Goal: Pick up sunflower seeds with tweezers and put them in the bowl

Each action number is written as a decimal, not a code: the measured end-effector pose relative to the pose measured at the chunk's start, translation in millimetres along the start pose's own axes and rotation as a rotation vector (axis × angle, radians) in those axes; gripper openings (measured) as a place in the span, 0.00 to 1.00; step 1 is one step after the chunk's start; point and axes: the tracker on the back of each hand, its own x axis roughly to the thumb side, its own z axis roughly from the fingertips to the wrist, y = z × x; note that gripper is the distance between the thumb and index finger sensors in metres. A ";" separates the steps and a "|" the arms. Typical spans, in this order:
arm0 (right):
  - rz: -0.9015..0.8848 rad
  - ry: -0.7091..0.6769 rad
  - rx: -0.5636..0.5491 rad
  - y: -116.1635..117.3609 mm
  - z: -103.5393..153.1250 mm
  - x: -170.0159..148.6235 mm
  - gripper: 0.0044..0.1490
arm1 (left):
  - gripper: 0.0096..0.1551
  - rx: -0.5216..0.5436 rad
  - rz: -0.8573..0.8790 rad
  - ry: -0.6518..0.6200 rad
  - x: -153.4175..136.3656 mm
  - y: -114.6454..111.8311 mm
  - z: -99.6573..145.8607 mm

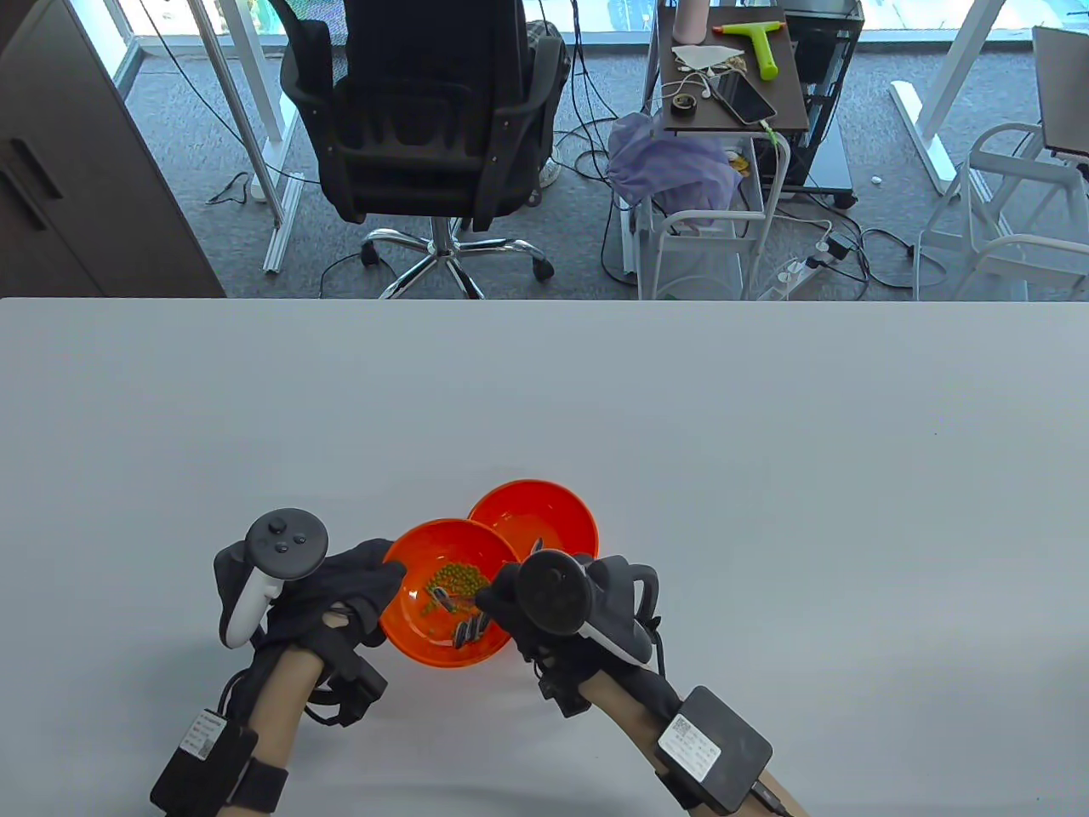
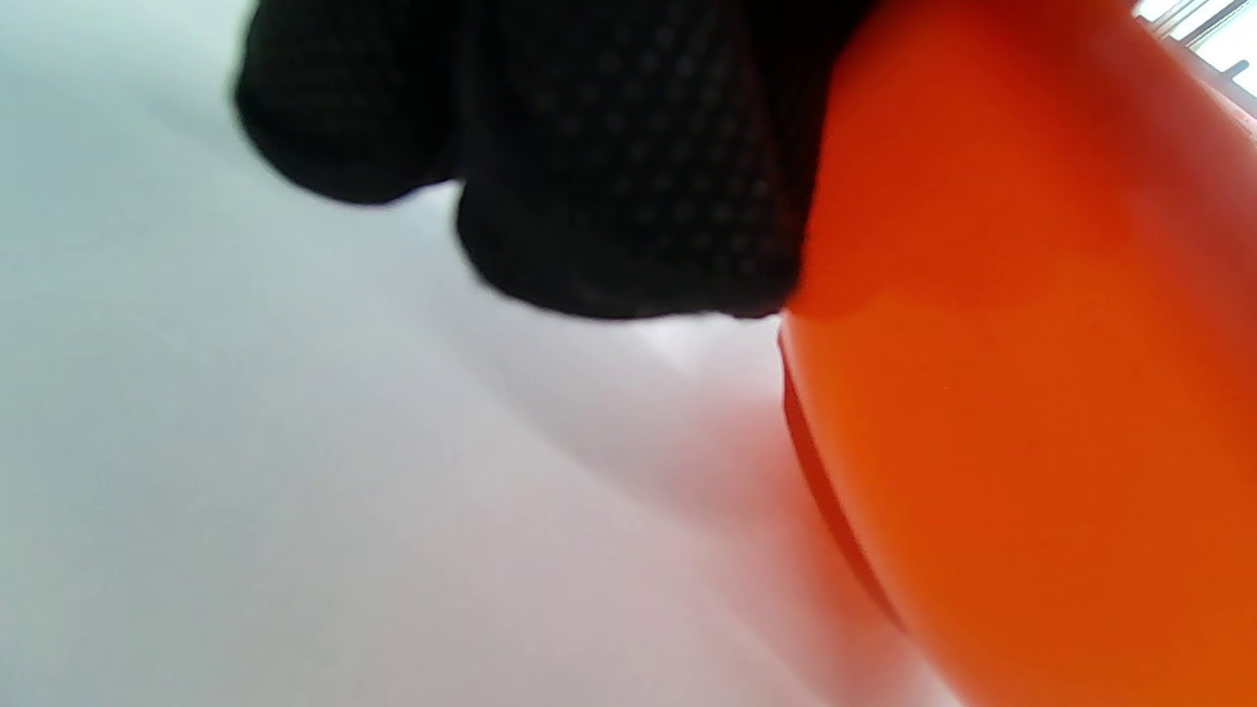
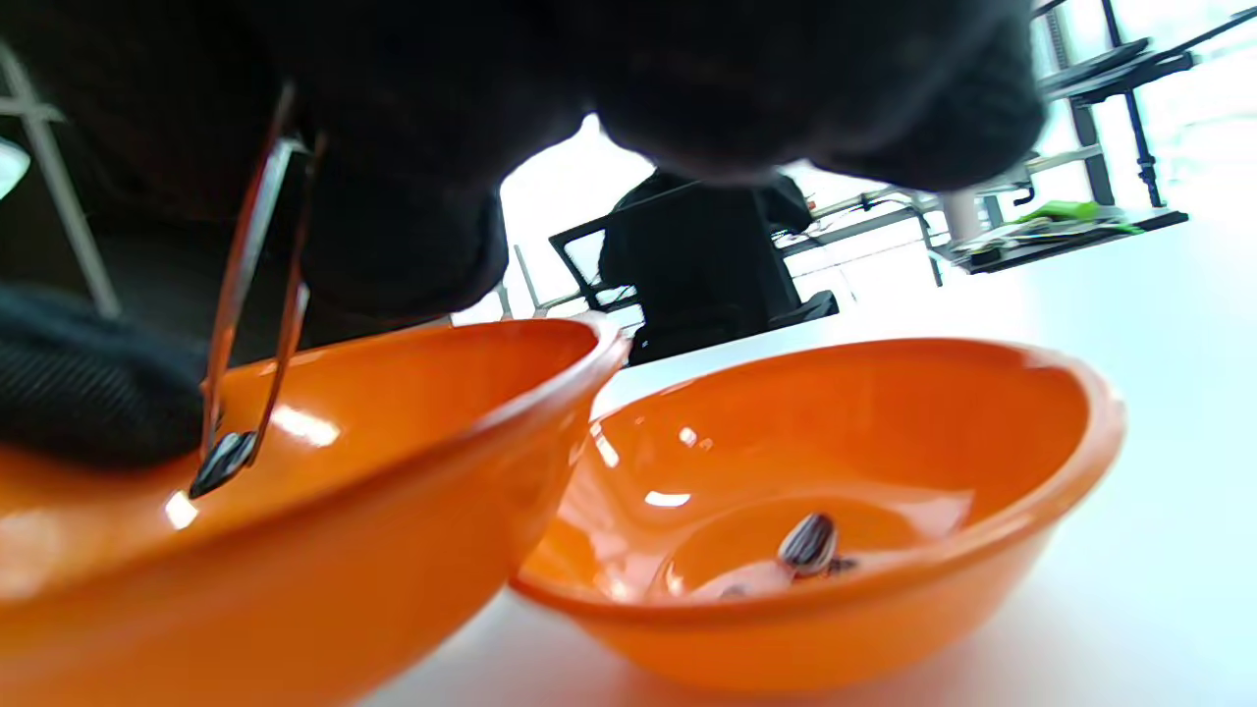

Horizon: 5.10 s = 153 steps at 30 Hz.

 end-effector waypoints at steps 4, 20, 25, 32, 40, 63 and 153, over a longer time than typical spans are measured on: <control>-0.059 0.093 -0.032 -13.2 -6.9 -20.7 0.22 | 0.27 0.003 0.004 0.006 -0.7 1.1 0.1; 0.019 0.337 -0.009 -10.7 -22.8 -85.9 0.22 | 0.27 0.011 0.006 0.018 -3.0 4.9 0.5; 0.071 0.341 0.016 -5.7 -23.6 -87.4 0.22 | 0.27 0.011 0.006 0.018 -3.3 5.4 0.6; 0.122 0.330 0.022 -1.9 -23.0 -84.5 0.22 | 0.27 0.012 0.008 0.017 -3.5 5.7 0.4; 0.180 0.336 0.020 -1.4 -22.5 -83.5 0.23 | 0.27 0.012 0.008 0.016 -3.4 5.5 0.4; -0.017 0.125 0.161 -18.1 -10.5 -24.3 0.24 | 0.27 0.012 0.007 0.015 -4.2 5.4 -0.1; 0.108 0.344 0.131 7.1 -21.5 -79.1 0.23 | 0.27 0.014 0.012 0.009 -4.2 6.2 0.3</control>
